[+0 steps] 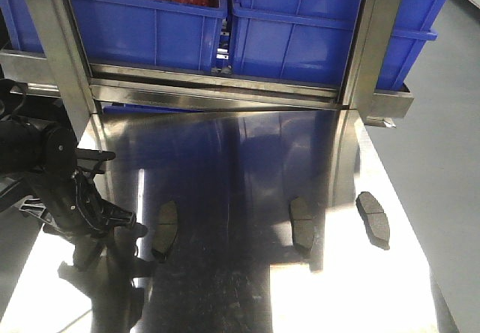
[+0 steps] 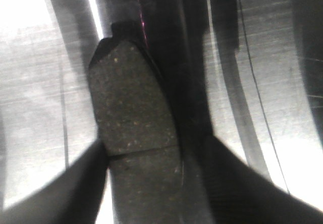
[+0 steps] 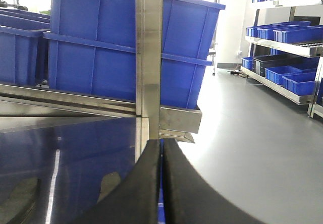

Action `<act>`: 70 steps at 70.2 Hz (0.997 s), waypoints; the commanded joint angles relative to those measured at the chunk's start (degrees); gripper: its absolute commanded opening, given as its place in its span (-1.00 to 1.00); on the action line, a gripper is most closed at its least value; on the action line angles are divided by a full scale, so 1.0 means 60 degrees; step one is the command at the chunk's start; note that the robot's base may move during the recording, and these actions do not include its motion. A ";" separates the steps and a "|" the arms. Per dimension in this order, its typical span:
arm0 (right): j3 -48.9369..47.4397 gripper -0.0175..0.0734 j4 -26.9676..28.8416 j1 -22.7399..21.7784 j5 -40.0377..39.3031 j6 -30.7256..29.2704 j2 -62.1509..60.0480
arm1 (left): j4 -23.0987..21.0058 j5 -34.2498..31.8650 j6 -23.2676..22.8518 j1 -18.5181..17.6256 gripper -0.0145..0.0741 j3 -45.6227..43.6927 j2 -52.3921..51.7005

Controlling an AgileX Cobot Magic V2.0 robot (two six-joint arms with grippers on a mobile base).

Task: Move and align brake pads A on conveyor
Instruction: 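Lower the left gripper onto the brake pad nearest it and close, then lift the grasped brake pad with the left gripper and withdraw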

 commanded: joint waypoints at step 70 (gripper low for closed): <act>0.0092 -0.63 -0.0029 -0.0050 -0.0702 -0.0059 -0.0079 | 0.0027 -0.1622 0.0046 -0.0032 -0.69 0.1532 -0.4397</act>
